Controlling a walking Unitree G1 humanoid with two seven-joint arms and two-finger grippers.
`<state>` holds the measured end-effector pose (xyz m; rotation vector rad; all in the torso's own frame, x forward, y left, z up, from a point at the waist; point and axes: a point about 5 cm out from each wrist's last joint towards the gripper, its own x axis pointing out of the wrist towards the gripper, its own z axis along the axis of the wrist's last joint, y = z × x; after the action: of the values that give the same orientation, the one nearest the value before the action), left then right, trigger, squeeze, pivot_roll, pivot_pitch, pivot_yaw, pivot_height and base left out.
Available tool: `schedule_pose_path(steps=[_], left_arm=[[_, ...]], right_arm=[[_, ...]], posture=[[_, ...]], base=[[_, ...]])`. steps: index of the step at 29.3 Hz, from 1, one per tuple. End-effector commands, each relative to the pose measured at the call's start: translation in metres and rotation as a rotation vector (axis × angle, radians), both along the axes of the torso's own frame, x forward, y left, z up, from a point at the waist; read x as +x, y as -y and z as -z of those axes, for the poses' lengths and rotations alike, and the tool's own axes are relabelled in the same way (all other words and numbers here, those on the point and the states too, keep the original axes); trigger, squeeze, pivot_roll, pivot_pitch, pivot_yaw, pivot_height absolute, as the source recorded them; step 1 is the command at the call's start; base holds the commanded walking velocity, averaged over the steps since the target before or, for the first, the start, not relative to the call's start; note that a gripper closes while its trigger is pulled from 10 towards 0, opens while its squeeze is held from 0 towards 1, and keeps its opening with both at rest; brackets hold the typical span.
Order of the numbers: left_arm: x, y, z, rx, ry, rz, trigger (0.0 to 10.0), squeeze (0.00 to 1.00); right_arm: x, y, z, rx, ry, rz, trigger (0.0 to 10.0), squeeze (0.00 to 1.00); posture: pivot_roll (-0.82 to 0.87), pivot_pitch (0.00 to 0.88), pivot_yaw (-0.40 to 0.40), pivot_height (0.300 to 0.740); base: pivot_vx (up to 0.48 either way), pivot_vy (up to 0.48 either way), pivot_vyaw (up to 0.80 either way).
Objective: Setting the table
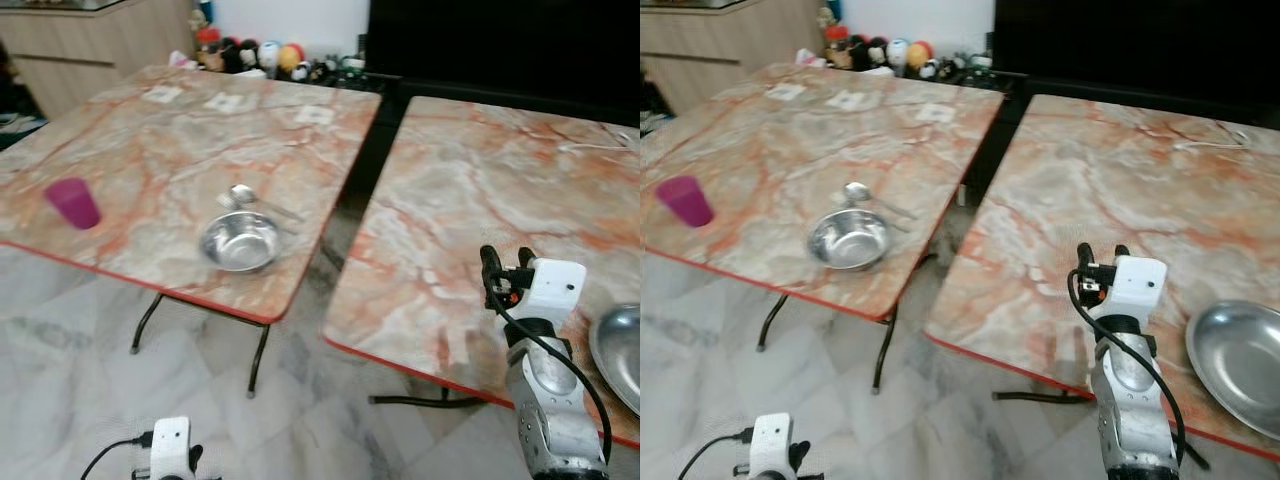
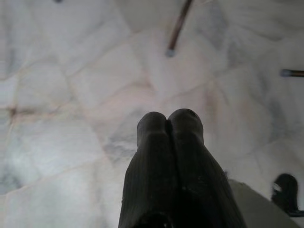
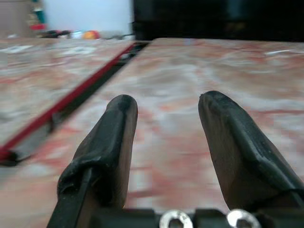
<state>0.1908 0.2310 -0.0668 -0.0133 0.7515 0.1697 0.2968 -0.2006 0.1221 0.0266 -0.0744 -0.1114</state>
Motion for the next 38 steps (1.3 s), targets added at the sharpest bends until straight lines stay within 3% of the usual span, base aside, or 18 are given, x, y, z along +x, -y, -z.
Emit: schedule_pose_path(steps=[1,27,38], left_arm=[[0.0004,-0.0027,-0.001,0.007,0.003,-0.001,10.0,0.0],[-0.0011,-0.0056,-0.0015,-0.003,0.015,-0.018,10.0,0.0],[-0.0008,-0.0019,-0.001,-0.018,0.02,-0.008,10.0,0.0]], right_arm=[[-0.0006,0.0013,0.0026,0.004,-0.008,0.005,10.0,0.0],[0.0065,-0.0013,-0.0031,0.033,0.014,0.032,10.0,0.0],[0.0081,-0.0035,-0.0027,0.045,0.012,0.034,10.0,0.0]], posture=[[-0.02,0.047,0.016,0.74],[-0.01,0.073,0.008,0.74],[-0.01,0.071,0.002,0.74]], base=[[0.0,0.48,0.0],[0.0,0.48,0.0],[0.0,0.0,0.0]])
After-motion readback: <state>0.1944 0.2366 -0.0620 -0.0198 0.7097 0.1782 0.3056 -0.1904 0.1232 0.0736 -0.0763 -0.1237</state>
